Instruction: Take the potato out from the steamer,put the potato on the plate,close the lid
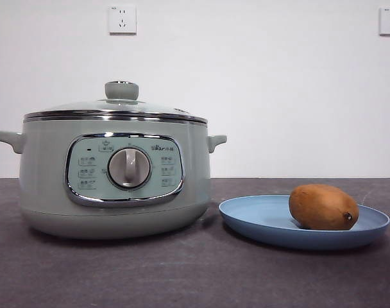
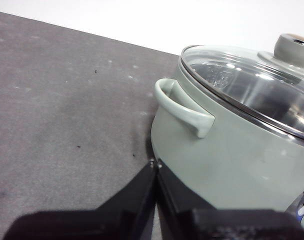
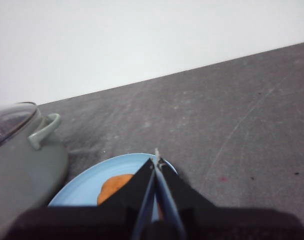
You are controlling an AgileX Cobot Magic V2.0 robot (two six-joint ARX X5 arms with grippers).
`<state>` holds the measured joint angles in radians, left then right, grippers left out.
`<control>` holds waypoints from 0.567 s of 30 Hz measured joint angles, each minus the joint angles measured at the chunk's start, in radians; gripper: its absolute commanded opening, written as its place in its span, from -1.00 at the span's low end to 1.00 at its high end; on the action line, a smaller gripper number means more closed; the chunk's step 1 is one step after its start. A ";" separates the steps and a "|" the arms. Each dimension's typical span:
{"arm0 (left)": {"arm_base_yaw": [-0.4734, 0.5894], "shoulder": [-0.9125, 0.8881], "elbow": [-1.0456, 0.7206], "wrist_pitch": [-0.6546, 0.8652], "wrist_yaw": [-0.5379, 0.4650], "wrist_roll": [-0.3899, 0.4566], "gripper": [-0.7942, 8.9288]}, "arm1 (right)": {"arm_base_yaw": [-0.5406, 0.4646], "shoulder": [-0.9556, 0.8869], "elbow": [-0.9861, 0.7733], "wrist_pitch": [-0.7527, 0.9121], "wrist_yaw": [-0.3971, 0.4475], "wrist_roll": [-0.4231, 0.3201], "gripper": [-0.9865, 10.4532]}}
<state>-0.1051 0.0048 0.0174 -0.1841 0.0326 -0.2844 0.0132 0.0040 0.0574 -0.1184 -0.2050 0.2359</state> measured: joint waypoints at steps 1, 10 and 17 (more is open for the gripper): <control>0.000 0.000 0.000 0.000 0.000 0.000 -0.84 | 0.000 0.000 -0.006 0.001 0.000 0.000 -0.82; 0.000 0.000 0.000 0.000 0.000 0.000 -0.84 | 0.000 0.000 -0.042 -0.027 0.003 0.001 -0.82; 0.000 0.000 0.000 0.000 0.000 0.000 -0.84 | 0.000 0.000 -0.041 -0.038 0.005 0.001 -0.82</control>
<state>-0.1047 0.0048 0.0174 -0.1841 0.0322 -0.2844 0.0132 0.0040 0.0166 -0.1566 -0.2005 0.2367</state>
